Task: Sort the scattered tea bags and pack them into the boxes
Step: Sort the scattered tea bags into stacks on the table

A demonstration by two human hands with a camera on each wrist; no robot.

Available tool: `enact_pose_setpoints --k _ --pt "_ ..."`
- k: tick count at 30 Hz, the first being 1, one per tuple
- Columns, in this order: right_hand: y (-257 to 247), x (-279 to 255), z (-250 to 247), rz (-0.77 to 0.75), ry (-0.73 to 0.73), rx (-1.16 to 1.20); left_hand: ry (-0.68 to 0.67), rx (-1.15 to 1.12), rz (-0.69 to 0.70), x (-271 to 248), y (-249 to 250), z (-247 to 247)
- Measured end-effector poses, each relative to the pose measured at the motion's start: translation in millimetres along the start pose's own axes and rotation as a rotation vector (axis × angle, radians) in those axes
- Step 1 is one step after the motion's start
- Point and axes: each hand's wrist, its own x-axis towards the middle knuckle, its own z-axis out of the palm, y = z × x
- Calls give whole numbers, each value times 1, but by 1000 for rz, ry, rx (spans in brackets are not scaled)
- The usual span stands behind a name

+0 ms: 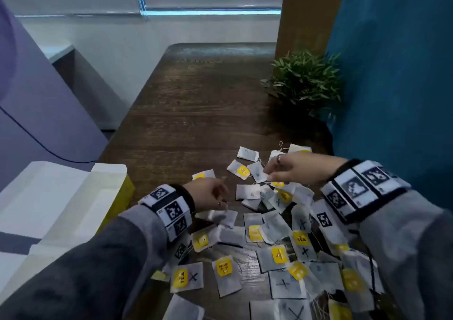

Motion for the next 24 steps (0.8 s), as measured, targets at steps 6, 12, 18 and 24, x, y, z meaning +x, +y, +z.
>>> enact_pose_setpoints --k 6,12,18,24 --pt "7 45 48 -14 -56 81 -80 184 70 17 -7 17" --pt "7 59 71 -21 99 -42 -81 186 70 20 -9 25" --pt "6 61 75 -28 125 -94 0 61 75 25 -11 16" --pt "6 46 11 -10 255 -91 213 -322 84 30 -15 5"
